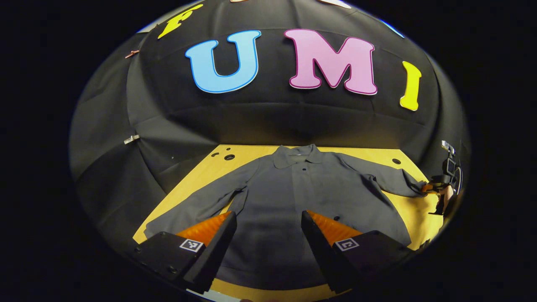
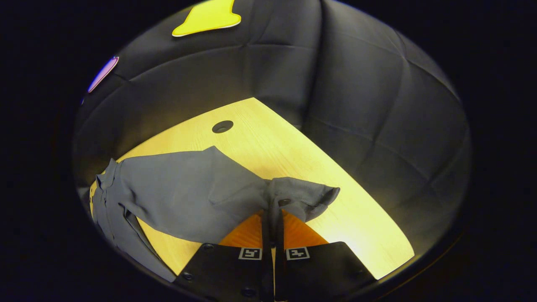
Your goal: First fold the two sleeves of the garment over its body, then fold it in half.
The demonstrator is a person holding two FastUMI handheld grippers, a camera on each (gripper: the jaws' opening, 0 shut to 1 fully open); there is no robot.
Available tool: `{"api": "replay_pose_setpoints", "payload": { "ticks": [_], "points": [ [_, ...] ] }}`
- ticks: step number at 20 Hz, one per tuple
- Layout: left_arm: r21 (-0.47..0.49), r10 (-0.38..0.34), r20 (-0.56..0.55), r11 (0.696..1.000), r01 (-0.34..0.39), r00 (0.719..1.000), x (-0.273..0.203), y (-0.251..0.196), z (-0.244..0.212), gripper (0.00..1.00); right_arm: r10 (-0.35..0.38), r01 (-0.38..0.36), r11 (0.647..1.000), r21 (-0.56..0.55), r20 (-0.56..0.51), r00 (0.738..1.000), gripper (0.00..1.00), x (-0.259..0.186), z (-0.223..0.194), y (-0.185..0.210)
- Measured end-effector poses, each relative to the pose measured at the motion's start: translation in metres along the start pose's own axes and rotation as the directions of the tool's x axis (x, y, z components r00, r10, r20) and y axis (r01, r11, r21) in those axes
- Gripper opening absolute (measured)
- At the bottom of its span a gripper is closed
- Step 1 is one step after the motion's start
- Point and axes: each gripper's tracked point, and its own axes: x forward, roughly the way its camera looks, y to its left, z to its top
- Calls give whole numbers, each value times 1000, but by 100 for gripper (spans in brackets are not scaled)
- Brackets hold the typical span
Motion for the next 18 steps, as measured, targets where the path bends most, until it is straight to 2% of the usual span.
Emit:
{"api": "replay_pose_setpoints", "payload": {
  "ticks": [4,9,12,18],
  "points": [
    [-17,6,30,1000,-5,1000,-4,5,9,98,19,-16,998,-61,53,998,6,-25,28,13],
    [-55,17,50,998,-14,999,-17,18,5,98,71,-53,989,-138,134,988,6,-66,70,48],
    [-77,33,47,997,-29,998,-22,36,0,98,111,-76,976,-203,171,979,6,-86,92,78],
    [-137,72,44,988,-65,996,-28,79,-4,98,194,-134,951,-278,203,960,6,-126,112,150]
  ]
}}
